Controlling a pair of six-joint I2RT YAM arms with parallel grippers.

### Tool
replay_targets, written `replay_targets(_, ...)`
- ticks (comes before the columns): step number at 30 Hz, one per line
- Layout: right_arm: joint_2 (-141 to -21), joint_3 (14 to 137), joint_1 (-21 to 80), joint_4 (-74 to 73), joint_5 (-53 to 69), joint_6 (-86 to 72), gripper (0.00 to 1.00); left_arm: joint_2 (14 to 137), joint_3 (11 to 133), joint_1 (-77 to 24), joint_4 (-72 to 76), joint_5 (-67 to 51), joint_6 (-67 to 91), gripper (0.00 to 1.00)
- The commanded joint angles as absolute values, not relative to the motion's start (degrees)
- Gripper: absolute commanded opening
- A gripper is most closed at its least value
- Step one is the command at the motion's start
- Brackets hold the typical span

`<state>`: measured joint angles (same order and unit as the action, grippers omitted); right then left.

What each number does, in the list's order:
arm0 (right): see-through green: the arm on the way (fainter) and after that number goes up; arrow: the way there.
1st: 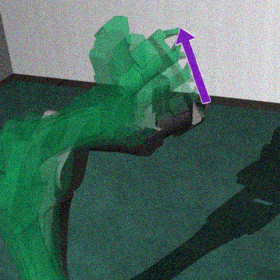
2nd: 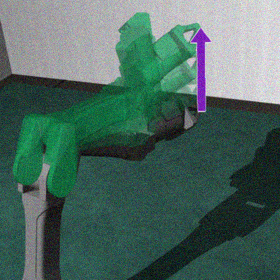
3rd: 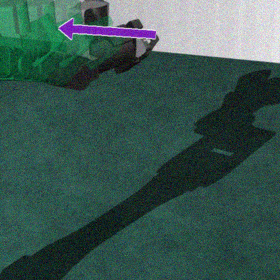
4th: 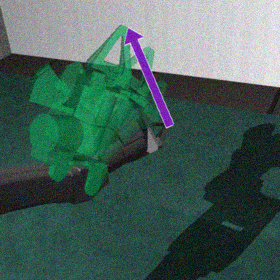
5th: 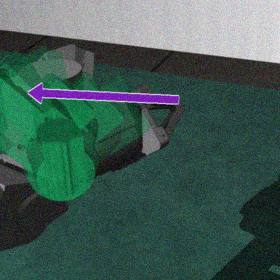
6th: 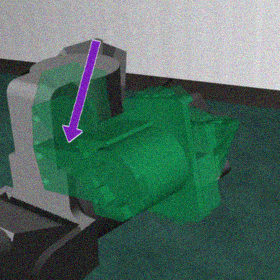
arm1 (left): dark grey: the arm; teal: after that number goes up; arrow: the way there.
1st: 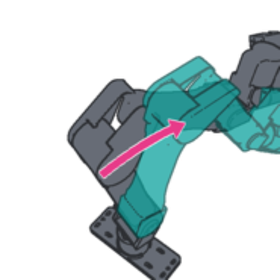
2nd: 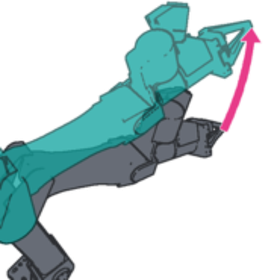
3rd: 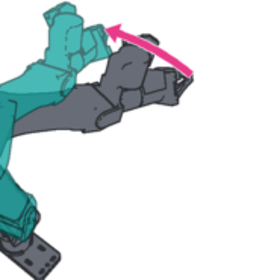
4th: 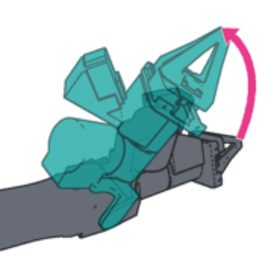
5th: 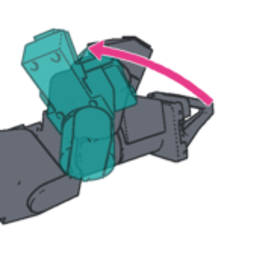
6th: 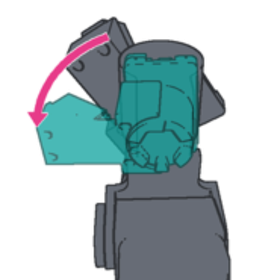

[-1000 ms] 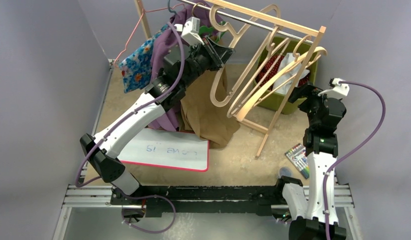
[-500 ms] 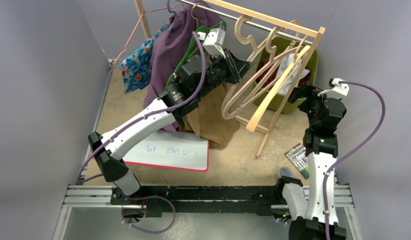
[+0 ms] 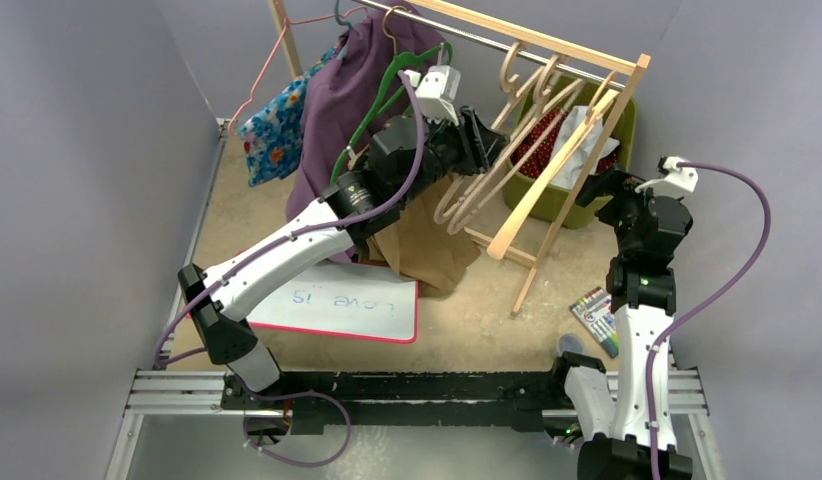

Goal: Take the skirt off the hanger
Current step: Place the hanger at the clothesline, then pick up the hanger from the clothesline.

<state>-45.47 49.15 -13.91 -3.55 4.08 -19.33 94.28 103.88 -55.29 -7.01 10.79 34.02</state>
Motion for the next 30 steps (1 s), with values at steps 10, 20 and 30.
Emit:
replay_targets(10,-45.2,48.7,-13.5,-1.1,7.4,-19.0,0.99,80.9,100.9,-55.6,-19.9,15.5,21.3,0.85)
replay_targets(20,-46.2,48.5,-13.5,-0.7,8.4,-19.0,0.99,78.1,111.5,-39.0,-38.4,14.4,20.1,0.91)
replay_targets(30,-45.6,48.1,-13.5,-0.6,7.6,-19.0,0.99,92.0,132.9,-33.8,-47.8,8.4,20.2,0.83)
